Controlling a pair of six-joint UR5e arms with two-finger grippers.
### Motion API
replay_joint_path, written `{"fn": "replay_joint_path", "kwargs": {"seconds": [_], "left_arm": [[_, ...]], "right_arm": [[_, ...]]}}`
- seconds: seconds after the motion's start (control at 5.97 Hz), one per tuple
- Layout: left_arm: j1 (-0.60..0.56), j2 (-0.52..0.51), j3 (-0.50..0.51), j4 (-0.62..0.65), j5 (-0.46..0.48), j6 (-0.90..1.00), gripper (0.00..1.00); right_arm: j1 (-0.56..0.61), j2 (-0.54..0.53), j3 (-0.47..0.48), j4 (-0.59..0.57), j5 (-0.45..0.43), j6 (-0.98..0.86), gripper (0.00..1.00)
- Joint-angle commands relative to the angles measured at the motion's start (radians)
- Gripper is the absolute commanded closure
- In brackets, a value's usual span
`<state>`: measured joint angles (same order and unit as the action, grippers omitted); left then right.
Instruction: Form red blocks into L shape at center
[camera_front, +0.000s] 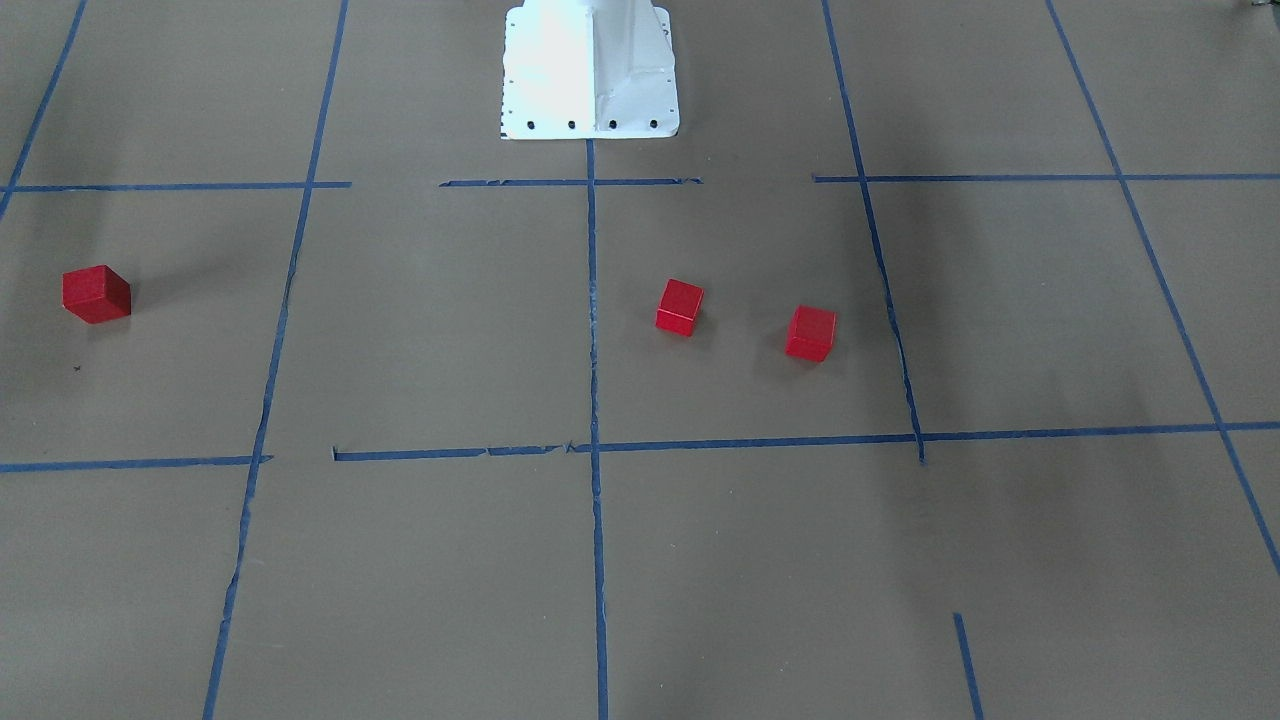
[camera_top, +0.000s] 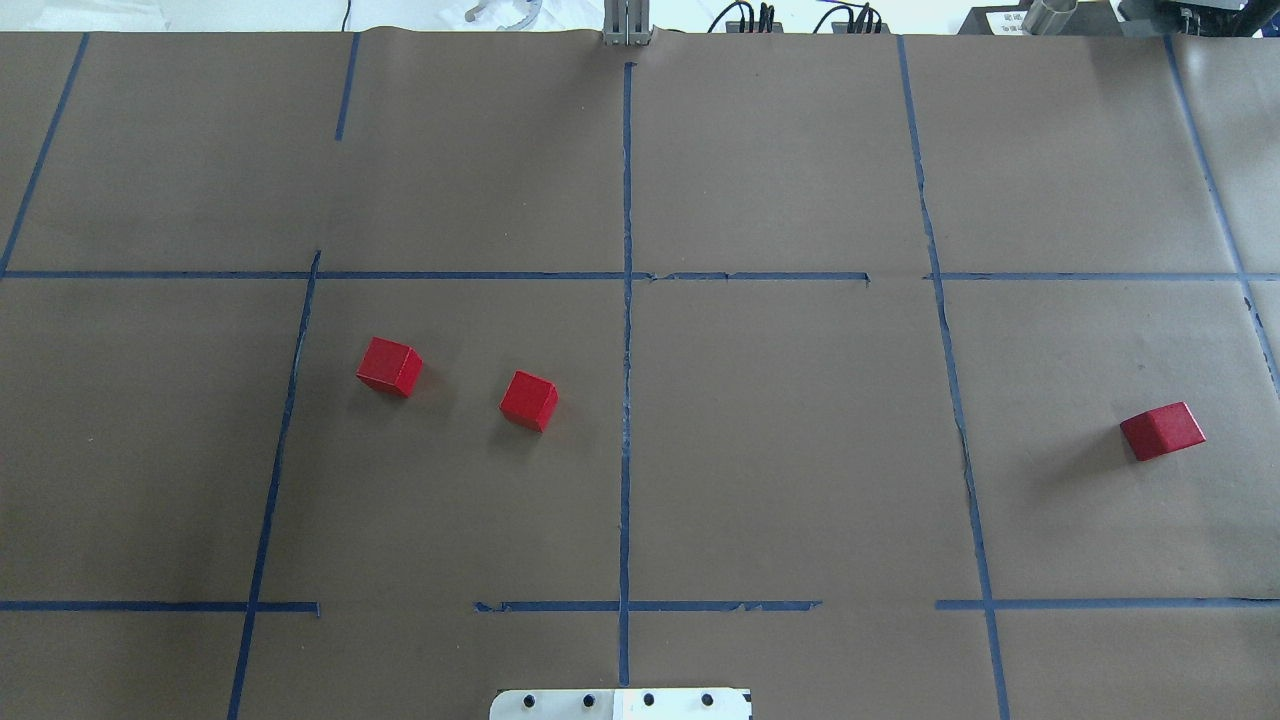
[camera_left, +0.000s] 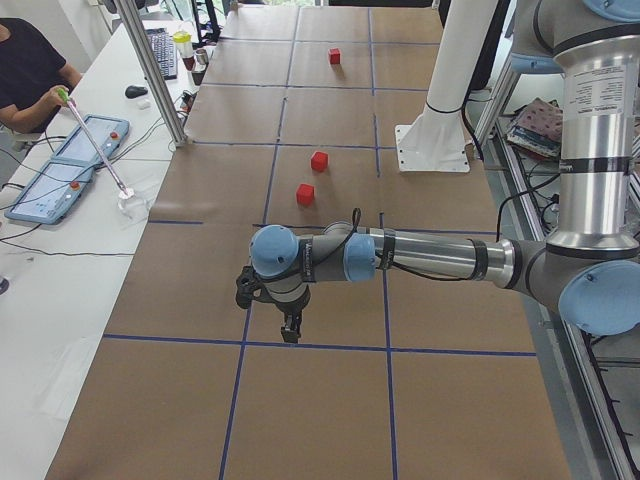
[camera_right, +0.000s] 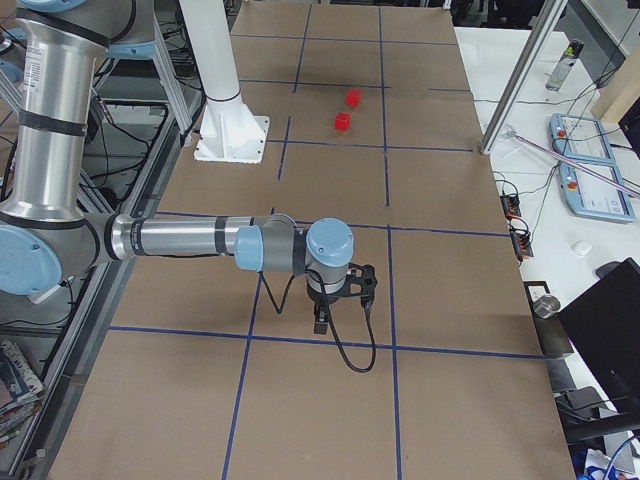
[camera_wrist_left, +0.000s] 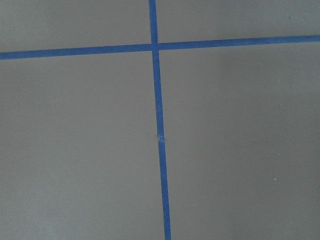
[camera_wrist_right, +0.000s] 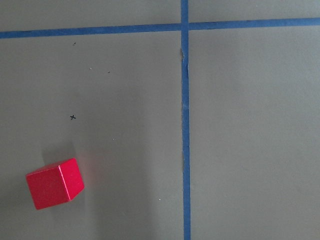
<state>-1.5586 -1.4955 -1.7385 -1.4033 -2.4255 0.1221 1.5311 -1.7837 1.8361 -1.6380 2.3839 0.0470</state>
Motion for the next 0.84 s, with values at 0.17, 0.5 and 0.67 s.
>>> {"fn": "replay_joint_path", "kwargs": {"seconds": [0.17,0.5,0.67], "left_arm": [[-0.003,-0.002,-0.012,0.003,0.000,-0.004,0.00],[-0.001,0.011,-0.030,-0.002,0.000,-0.004,0.00],[-0.003,0.018,-0.030,-0.006,-0.001,-0.004,0.00]], "right_arm": [[0.000,-0.026,0.009,0.001,0.001,-0.001,0.00],[0.000,-0.031,0.003,0.003,0.003,0.001,0.00],[0.000,-0.031,0.009,0.003,0.003,-0.004,0.00]]}}
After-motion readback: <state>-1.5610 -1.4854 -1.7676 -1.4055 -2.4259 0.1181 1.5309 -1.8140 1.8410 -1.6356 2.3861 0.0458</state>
